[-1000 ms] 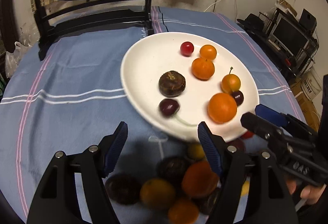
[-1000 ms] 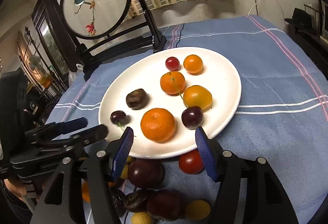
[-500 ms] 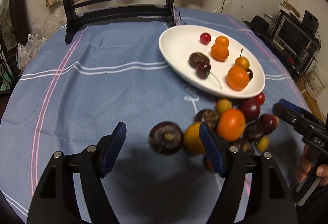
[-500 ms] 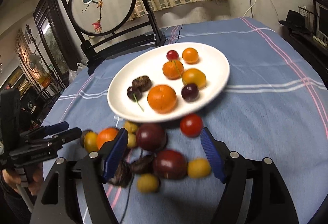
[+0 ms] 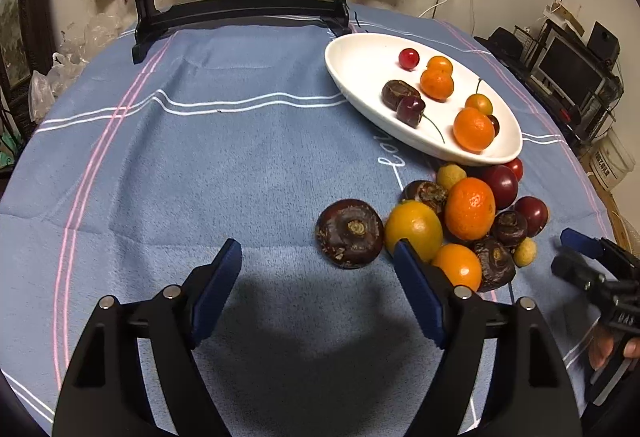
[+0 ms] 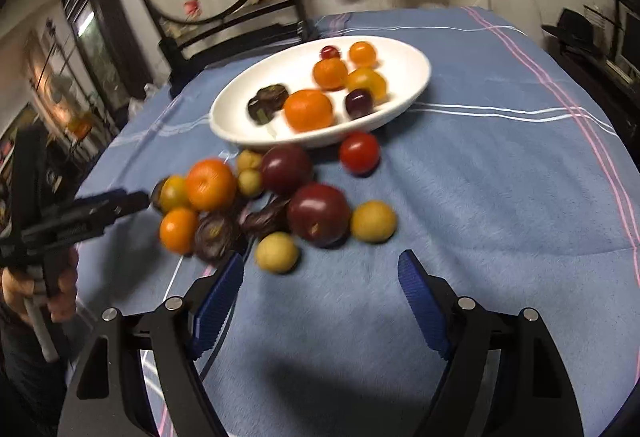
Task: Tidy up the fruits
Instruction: 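Grasp a small yellow plum with the right tool while the left tool grasps a dark round fruit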
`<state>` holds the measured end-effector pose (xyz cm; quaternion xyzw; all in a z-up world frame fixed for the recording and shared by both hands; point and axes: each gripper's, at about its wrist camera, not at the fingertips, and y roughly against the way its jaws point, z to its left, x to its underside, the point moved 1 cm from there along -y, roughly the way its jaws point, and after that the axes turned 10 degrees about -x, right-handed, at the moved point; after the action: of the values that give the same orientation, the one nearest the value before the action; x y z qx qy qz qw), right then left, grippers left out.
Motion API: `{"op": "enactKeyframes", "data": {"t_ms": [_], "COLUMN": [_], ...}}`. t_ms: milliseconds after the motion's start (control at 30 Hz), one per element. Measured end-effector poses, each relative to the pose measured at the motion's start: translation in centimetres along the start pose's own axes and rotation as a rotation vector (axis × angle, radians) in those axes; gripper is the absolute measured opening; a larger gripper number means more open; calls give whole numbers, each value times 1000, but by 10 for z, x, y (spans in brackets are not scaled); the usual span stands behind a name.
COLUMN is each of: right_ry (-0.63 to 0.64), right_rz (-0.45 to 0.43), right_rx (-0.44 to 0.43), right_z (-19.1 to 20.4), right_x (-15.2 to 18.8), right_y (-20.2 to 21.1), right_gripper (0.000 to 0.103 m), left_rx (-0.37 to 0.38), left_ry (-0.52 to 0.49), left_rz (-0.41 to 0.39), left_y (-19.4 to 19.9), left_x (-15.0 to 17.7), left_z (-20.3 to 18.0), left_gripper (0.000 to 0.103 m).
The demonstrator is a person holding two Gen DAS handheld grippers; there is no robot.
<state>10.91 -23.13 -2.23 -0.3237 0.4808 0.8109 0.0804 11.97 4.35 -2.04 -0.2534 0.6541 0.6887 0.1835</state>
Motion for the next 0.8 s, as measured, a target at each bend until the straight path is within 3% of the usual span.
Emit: {"op": "enactKeyframes", "data": {"t_ms": [133, 333, 400, 533, 800], "right_ry": [54, 98, 113, 107, 32], "right_rz": [57, 117, 121, 99, 62], "right_rx": [19, 71, 105, 93, -59], "right_z": [15, 29, 30, 27, 13], "right_x": [1, -11, -15, -15, -7], "right_y": [-13, -40, -44, -44, -29], "right_gripper": [71, 53, 27, 27, 27], "left_rx": [18, 35, 37, 31, -25], "left_ry": [8, -6, -13, -13, -48], "left_rz": [22, 18, 21, 22, 42], "left_y": [-7, -6, -7, -7, -15], "left_x": [3, 6, 7, 7, 9], "left_z": [2, 0, -1, -1, -6], "left_gripper": [77, 77, 77, 77, 77]}}
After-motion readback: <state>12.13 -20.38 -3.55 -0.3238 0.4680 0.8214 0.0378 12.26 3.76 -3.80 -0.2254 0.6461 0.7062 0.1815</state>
